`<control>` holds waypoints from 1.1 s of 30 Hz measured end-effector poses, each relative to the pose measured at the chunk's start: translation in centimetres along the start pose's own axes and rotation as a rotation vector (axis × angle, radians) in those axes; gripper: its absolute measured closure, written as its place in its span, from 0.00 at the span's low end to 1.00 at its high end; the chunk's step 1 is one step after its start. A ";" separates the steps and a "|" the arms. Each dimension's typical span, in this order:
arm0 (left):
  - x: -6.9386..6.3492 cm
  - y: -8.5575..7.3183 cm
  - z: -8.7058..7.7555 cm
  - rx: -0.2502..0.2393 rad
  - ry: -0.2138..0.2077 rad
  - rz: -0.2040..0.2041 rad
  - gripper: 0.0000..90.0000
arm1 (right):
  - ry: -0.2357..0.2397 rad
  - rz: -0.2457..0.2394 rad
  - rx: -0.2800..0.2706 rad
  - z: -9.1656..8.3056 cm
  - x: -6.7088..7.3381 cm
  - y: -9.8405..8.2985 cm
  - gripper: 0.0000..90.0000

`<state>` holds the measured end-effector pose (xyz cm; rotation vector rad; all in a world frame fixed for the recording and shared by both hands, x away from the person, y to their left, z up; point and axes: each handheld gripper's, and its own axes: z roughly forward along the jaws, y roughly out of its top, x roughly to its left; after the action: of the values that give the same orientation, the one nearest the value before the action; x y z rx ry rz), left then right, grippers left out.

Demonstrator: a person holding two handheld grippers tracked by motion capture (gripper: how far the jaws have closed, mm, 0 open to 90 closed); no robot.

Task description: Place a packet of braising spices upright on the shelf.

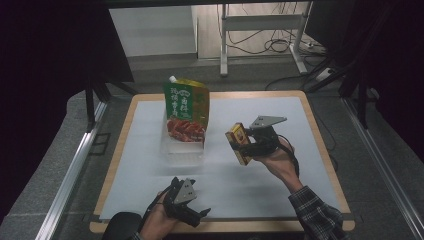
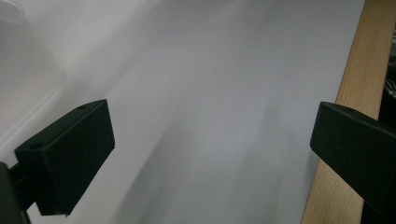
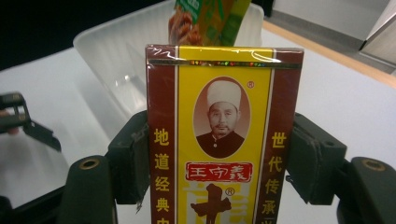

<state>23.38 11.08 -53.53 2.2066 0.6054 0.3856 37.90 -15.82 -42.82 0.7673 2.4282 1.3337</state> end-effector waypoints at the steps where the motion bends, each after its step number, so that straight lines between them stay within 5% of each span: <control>1: 0.0 0.0 0.0 -0.001 0.000 0.000 0.00 | 0.005 0.001 -0.007 0.1 0.1 0.1 0.35; 33: -0.2 0.1 -0.1 -0.017 -0.019 0.001 0.00 | 0.061 -0.017 -0.179 4.4 2.5 3.8 0.35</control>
<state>23.16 11.02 -53.40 2.1920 0.5890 0.3679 39.14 -9.68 -42.02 0.6681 2.3138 1.5636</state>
